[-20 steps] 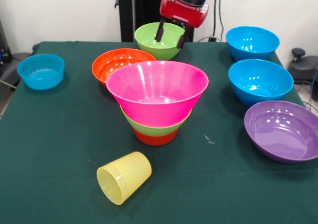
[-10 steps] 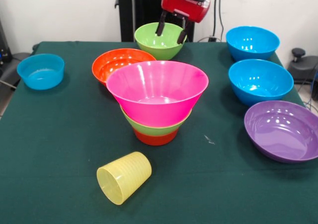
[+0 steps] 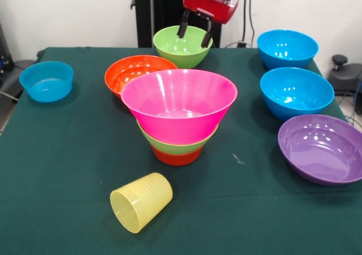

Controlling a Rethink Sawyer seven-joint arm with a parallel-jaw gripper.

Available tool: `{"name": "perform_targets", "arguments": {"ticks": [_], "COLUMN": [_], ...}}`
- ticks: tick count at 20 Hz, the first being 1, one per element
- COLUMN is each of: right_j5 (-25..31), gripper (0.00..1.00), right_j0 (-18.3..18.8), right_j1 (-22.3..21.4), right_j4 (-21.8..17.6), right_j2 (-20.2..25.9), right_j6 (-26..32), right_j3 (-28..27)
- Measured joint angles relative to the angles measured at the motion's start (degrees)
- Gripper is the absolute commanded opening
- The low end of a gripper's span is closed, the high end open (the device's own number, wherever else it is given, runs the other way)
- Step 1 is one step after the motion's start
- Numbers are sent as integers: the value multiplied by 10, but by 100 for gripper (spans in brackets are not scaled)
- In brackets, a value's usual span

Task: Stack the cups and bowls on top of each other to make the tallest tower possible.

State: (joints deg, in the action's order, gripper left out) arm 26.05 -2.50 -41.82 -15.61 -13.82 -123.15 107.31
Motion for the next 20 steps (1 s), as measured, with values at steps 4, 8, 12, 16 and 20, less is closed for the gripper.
{"name": "perform_targets", "arguments": {"ticks": [4,8,12,16,20], "right_j5": [0,-3,-3,-3,-3], "gripper": [100,100,100,100,100], "right_j0": [-8,-23,-43,-56,-61], "right_j1": [9,21,32,39,46], "right_j4": [11,12,13,17,24], "right_j2": [-5,-13,-24,-31,-34], "right_j6": [0,0,0,-2,-2], "right_j3": [8,9,9,9,9]}}
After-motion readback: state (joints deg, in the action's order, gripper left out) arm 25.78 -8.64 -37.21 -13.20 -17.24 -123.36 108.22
